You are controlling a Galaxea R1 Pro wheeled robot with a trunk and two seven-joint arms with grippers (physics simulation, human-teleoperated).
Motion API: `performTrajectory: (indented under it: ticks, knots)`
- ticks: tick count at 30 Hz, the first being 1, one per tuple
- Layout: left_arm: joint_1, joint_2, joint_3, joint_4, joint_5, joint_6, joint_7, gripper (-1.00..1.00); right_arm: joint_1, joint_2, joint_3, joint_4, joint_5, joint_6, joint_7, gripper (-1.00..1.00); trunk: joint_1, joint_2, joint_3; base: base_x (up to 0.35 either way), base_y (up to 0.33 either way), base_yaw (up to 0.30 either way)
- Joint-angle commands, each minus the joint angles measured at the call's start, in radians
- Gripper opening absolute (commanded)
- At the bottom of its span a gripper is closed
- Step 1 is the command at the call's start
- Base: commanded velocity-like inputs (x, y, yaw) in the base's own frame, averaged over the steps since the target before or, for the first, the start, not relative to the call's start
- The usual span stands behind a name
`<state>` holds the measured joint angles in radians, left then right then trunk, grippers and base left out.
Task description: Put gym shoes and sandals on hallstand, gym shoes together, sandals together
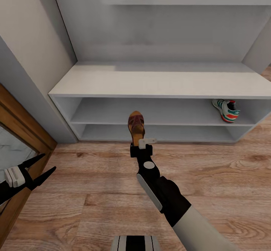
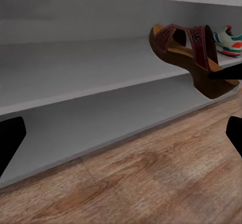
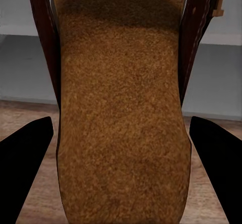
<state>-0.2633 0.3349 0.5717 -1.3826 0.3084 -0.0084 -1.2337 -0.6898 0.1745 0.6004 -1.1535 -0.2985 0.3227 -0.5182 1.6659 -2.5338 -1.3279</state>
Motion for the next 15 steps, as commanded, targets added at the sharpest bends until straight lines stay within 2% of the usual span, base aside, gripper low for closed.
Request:
performTrajectory:
  ticks: [1,15]
  knots:
    - [-0.001,0.000,0.000,0.000,0.002,-0.001,-0.003,1.00,-0.001,0.000,0.002,-0.001,-0.005,0.004,-0.007,-1.00,0.000,0.000,-0.001,0.000,0.000,0.000]
    - [-0.001,0.001,0.000,0.000,0.002,-0.001,-0.001,1.00,-0.003,0.000,0.001,0.009,-0.007,0.011,-0.004,-1.00,0.000,0.000,-0.001,0.134,0.000,0.000]
